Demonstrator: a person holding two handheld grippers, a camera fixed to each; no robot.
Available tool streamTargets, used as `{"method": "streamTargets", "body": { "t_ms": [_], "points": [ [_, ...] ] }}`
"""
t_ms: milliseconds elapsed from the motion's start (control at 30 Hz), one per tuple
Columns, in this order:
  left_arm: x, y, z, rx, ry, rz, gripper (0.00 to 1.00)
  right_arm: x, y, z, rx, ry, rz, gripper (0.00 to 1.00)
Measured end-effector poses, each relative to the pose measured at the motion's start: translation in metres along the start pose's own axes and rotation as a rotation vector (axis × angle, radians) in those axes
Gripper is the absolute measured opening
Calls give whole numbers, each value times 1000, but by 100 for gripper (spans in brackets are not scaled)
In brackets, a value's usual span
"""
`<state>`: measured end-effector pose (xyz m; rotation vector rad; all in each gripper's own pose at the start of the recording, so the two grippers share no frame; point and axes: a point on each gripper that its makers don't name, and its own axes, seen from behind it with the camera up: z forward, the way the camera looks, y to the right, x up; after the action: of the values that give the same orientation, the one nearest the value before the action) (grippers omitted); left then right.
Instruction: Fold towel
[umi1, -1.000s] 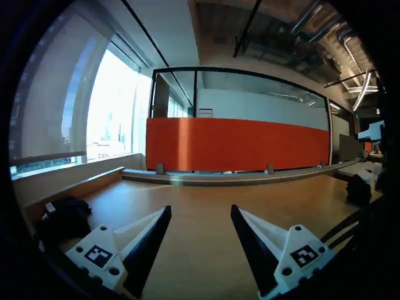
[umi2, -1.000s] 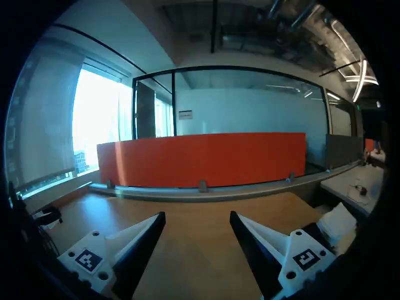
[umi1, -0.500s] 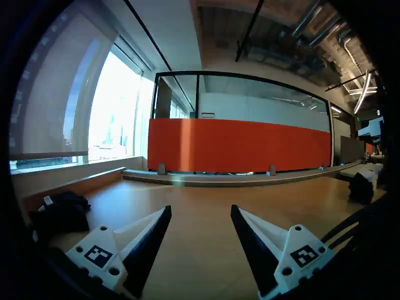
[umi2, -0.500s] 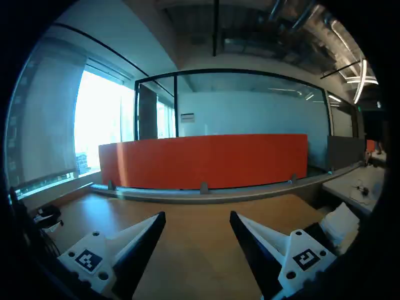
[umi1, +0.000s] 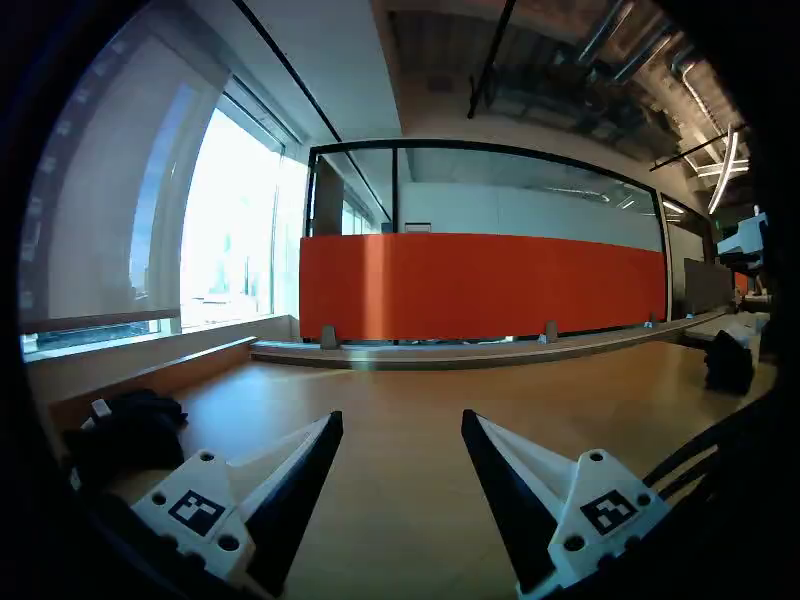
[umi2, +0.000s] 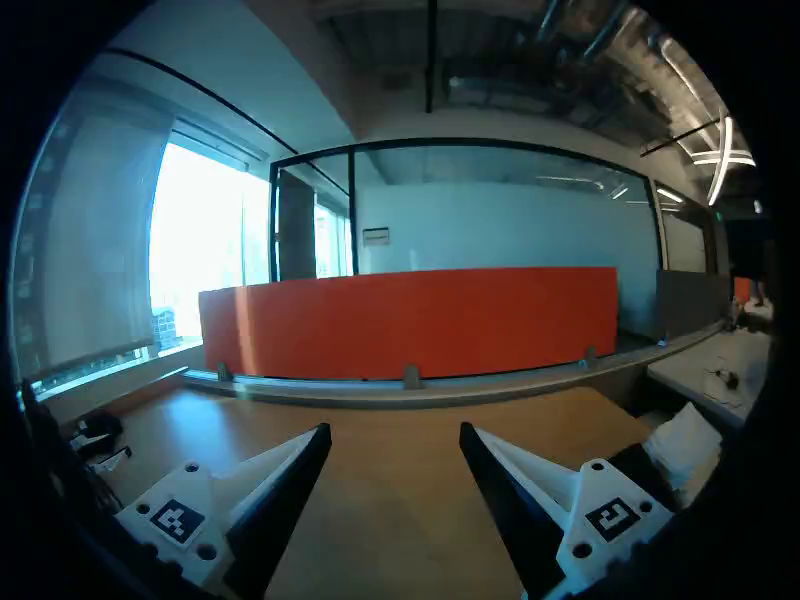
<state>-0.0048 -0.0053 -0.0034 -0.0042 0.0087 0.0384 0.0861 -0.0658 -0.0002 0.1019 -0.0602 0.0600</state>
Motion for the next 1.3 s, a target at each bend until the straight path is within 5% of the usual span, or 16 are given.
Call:
{"method": "streamTargets", "body": {
  "t_ms": [467,700,1300],
  "points": [
    [1,1,0,6,1,4,88,3,13,3,-20,20,-12,100],
    [0,0,0,6,0,4,99,1,24,6,-37,54,-40,100],
    [2,0,0,6,0,4,99,-71,68,3,-108,33,-64,100]
  ]
}}
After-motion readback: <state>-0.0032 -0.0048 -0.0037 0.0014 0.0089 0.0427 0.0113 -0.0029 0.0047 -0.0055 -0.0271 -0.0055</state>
